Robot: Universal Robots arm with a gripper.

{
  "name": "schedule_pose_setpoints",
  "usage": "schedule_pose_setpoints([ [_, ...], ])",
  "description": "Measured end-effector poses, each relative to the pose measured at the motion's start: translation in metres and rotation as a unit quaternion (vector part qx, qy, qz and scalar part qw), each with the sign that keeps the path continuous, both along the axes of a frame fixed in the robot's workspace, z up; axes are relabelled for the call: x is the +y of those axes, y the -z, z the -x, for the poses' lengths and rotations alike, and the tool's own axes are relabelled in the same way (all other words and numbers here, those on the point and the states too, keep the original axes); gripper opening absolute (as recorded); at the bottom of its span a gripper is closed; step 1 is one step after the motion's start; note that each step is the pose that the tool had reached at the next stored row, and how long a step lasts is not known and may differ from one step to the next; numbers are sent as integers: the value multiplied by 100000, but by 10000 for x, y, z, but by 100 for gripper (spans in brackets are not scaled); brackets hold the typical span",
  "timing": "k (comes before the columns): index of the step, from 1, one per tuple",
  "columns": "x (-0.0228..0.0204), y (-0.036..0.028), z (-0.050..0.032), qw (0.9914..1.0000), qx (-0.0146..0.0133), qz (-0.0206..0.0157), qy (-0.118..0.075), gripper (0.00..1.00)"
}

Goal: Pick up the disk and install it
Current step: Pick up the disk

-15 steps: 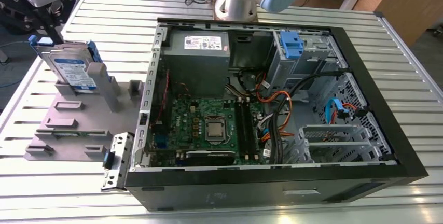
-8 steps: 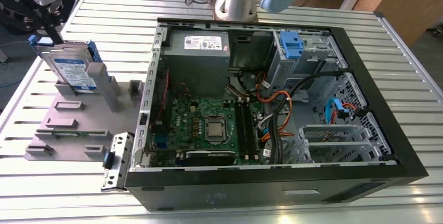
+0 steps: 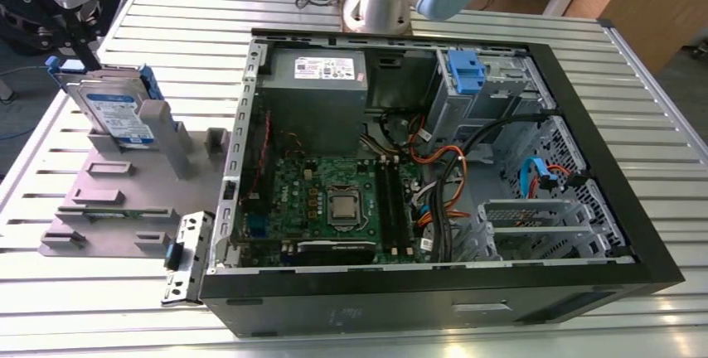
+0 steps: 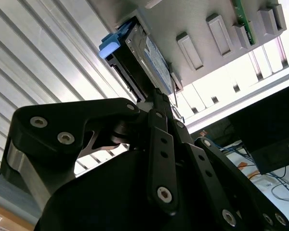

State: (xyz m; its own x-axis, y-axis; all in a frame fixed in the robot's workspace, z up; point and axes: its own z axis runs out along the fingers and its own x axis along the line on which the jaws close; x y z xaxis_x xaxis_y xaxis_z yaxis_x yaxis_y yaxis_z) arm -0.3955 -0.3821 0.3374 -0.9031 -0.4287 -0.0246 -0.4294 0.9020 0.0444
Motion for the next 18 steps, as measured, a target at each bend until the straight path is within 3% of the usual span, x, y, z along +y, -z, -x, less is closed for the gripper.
schedule_pose_setpoints([
  [8, 0, 0, 0, 99990, -1, 1, -1410, 11],
  [18, 0, 0, 0, 99988, 1, 0, -1547, 11],
])
